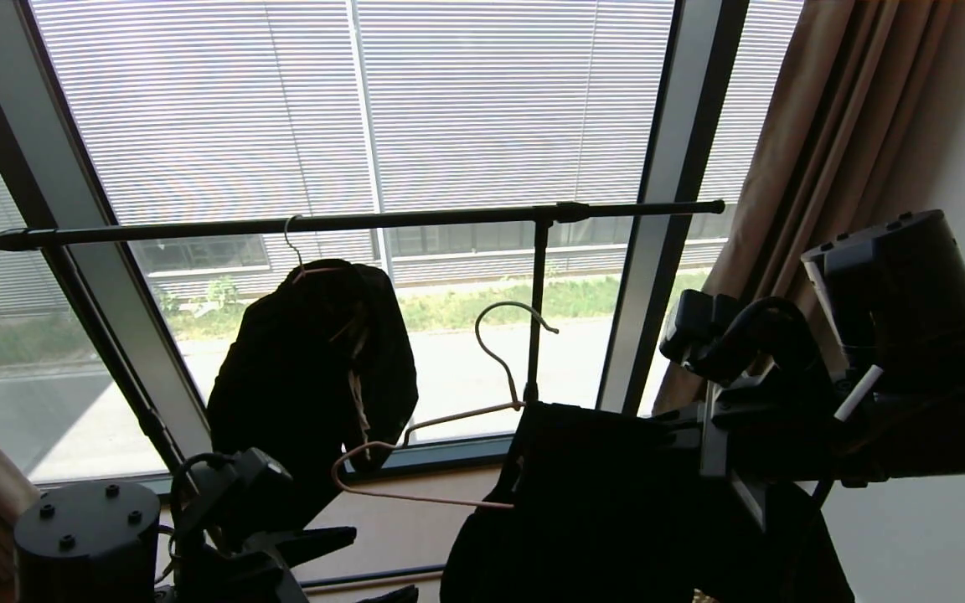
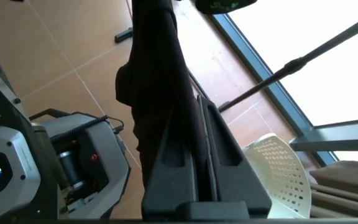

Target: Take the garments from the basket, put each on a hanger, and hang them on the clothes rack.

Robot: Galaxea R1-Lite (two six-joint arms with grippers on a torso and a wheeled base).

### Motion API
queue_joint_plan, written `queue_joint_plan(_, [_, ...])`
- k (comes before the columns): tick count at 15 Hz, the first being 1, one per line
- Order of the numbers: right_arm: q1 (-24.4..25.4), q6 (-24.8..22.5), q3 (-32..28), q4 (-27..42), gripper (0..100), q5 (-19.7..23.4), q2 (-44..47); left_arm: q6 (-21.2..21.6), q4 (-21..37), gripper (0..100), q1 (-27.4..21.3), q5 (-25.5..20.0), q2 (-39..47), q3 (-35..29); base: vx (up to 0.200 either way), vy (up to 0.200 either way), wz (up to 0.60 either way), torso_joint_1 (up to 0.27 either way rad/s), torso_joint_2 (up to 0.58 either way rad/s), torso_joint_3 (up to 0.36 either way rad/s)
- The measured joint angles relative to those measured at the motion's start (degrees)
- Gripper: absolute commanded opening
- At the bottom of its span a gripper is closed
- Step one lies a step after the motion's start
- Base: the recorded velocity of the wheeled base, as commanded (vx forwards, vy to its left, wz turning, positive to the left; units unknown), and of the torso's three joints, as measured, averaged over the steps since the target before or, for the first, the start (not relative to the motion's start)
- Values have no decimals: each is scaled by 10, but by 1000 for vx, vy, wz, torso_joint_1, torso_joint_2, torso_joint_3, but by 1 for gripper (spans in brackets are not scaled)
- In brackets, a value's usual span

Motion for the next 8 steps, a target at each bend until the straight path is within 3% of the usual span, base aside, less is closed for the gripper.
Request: queue_joint_plan(8, [10, 1, 14, -1, 0, 1, -31, 1, -3, 100, -45, 19, 108, -85, 0, 0, 0, 0, 0, 0])
